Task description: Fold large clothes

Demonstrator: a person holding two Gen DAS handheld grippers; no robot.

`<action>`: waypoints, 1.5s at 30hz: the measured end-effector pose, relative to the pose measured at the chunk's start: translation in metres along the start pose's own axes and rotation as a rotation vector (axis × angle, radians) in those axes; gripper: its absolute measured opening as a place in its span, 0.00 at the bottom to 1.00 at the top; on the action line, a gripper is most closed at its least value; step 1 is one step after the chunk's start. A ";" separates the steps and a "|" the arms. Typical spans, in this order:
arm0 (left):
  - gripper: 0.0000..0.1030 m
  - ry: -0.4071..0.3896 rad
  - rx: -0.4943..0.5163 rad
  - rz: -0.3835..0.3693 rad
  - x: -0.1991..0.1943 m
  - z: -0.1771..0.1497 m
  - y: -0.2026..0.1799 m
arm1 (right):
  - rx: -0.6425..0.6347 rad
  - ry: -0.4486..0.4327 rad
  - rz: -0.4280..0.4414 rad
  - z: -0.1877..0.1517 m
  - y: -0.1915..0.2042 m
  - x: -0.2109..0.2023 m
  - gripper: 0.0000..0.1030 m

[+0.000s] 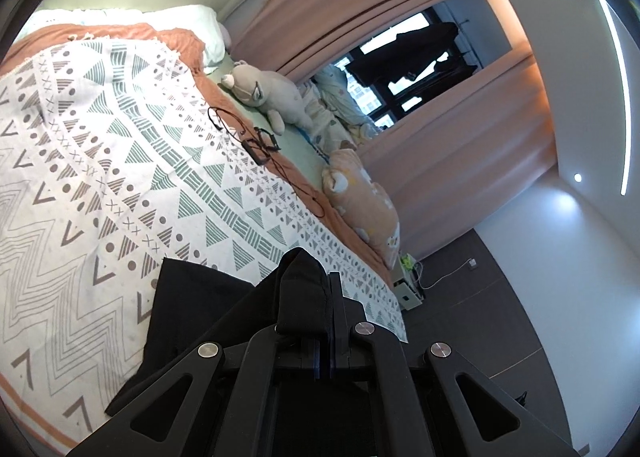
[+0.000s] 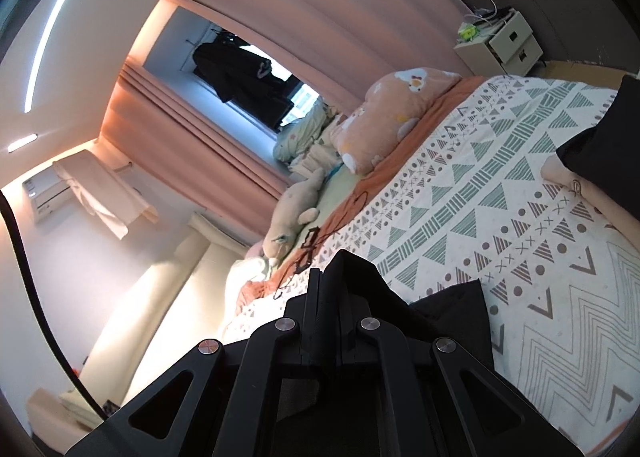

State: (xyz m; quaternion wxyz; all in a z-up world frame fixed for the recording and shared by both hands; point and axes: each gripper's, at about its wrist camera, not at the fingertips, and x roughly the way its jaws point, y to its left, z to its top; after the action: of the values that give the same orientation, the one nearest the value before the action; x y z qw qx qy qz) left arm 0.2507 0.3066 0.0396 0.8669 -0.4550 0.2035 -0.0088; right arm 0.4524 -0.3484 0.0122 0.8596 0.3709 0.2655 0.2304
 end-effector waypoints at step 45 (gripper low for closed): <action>0.74 0.177 -0.055 0.349 0.196 0.015 0.134 | -0.026 0.227 -0.390 -0.007 -0.135 0.174 0.70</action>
State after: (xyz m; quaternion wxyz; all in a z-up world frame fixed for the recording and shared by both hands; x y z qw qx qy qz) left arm 0.4130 0.3574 -0.1261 0.8211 -0.4340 0.3550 0.1072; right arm 0.6061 -0.3250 -0.1441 0.8573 0.2730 0.4241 0.1036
